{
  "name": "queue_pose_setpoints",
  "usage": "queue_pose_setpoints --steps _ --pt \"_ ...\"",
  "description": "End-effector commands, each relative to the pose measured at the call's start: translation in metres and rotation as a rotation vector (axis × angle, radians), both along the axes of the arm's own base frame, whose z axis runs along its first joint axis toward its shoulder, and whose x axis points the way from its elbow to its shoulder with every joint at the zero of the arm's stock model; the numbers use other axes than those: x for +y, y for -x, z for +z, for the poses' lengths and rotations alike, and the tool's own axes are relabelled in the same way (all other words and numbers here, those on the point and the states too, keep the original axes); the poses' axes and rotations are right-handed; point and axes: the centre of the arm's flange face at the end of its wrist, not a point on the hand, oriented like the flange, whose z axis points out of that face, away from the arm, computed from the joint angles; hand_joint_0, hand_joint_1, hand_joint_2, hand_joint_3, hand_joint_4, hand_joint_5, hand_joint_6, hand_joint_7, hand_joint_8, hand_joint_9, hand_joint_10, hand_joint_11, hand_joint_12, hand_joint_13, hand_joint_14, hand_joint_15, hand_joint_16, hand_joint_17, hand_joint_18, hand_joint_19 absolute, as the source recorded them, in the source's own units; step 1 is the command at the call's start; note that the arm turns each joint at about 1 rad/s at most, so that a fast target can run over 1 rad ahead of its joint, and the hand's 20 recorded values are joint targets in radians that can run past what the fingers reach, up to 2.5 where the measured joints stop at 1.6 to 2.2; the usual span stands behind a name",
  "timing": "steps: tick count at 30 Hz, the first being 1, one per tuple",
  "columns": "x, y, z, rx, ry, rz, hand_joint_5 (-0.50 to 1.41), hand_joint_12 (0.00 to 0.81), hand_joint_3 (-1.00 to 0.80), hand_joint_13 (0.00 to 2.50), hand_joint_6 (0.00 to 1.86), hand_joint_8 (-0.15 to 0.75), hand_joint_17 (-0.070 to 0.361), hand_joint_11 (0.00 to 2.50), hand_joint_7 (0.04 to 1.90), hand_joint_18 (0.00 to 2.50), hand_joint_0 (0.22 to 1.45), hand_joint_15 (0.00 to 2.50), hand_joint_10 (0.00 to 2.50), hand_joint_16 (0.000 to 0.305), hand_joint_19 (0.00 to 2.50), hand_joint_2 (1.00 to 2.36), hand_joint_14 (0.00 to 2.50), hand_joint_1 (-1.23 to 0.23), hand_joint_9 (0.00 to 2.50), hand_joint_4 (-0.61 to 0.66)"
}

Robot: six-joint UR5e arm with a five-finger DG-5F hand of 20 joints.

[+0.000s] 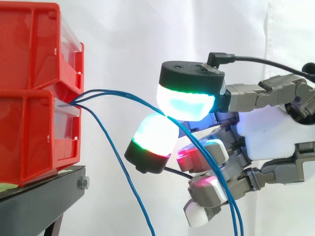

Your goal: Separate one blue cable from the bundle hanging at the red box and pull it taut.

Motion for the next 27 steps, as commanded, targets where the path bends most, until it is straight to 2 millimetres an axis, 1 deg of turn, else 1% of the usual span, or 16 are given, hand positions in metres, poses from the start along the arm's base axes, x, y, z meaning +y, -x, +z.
queue_pose_setpoints --steps 1,3,4,9,12,14,17,18,19,21,22,24,25,27 --pt "0.0011 0.0001 0.0 0.001 0.0 0.001 -0.24 0.357 -0.36 1.0 0.88 0.252 0.117 1.5 0.88 0.65 0.6 0.99 0.01 0.052 0.6 1.01 0.03 -0.74 1.04 0.11" --pt "0.0011 0.0001 0.0 0.001 0.0 0.001 -0.24 0.353 -0.48 1.01 0.9 0.259 0.117 1.5 0.88 0.66 0.59 0.98 0.01 0.052 0.61 1.0 0.03 -0.73 1.06 0.11" --pt "0.0011 0.0001 0.0 0.001 0.0 0.001 -0.23 0.356 -0.5 1.01 0.9 0.253 0.117 1.52 0.88 0.67 0.58 0.99 0.01 0.052 0.6 1.0 0.03 -0.72 1.08 0.11" --pt "0.0022 0.0001 0.0 0.001 0.0 0.003 -0.21 0.361 -0.5 1.07 0.92 0.268 0.117 1.54 0.91 0.71 0.55 0.99 0.0 0.052 0.59 1.0 0.03 -0.64 1.16 0.12" --pt "0.0022 0.0 0.0001 -0.001 0.0 0.003 -0.2 0.362 -0.5 1.08 0.92 0.268 0.116 1.56 0.91 0.71 0.55 0.99 0.0 0.052 0.59 1.0 0.03 -0.64 1.18 0.11" --pt "0.0022 0.0003 -0.0006 0.0 -0.001 0.003 -0.2 0.356 -0.5 1.08 0.92 0.26 0.114 1.56 0.91 0.72 0.57 1.0 0.01 0.051 0.6 1.0 0.03 -0.66 1.19 0.11" --pt "0.0022 0.0 0.0001 -0.002 -0.006 0.002 -0.2 0.345 -0.5 1.08 0.92 0.243 0.111 1.56 0.95 0.72 0.65 0.99 0.01 0.049 0.6 1.0 0.03 -0.72 1.18 0.07" --pt "0.0022 0.0 0.0001 -0.002 -0.006 0.002 -0.21 0.345 -0.48 1.08 0.92 0.243 0.111 1.57 0.97 0.72 0.67 0.99 0.01 0.049 0.59 1.0 0.03 -0.73 1.17 0.06" --pt "0.0034 0.0 0.0001 -0.002 -0.006 0.004 -0.21 0.343 -0.4 1.08 0.93 0.245 0.11 1.57 1.0 0.72 0.69 1.0 0.0 0.049 0.59 1.01 0.03 -0.76 1.17 0.01" --pt "0.0034 0.0 0.0001 -0.002 -0.008 0.004 -0.22 0.346 -0.31 1.08 0.94 0.241 0.11 1.57 1.1 0.72 0.71 1.0 0.0 0.049 0.58 1.02 0.03 -0.81 1.15 0.0" --pt "0.0022 0.0001 0.0 -0.001 -0.007 0.002 -0.23 0.344 -0.26 1.08 0.95 0.241 0.109 1.56 1.11 0.72 0.73 0.99 0.0 0.048 0.58 1.02 0.03 -0.83 1.15 -0.02" --pt "0.0022 0.0001 0.0 -0.001 -0.007 0.002 -0.23 0.332 -0.22 1.07 0.96 0.236 0.107 1.59 1.09 0.7 0.76 1.0 0.0 0.048 0.59 1.02 0.03 -0.84 1.14 -0.02" --pt "0.0022 0.0001 0.0 -0.001 -0.007 0.002 -0.23 0.34 -0.21 1.08 0.96 0.233 0.106 1.58 1.06 0.69 0.77 1.0 0.0 0.047 0.6 1.03 0.03 -0.85 1.14 -0.03" --pt "0.0034 0.0001 0.0 -0.001 -0.007 0.004 -0.23 0.335 -0.25 1.08 0.97 0.226 0.104 1.57 1.01 0.68 0.8 1.0 0.0 0.046 0.61 1.02 0.03 -0.85 1.14 -0.04"
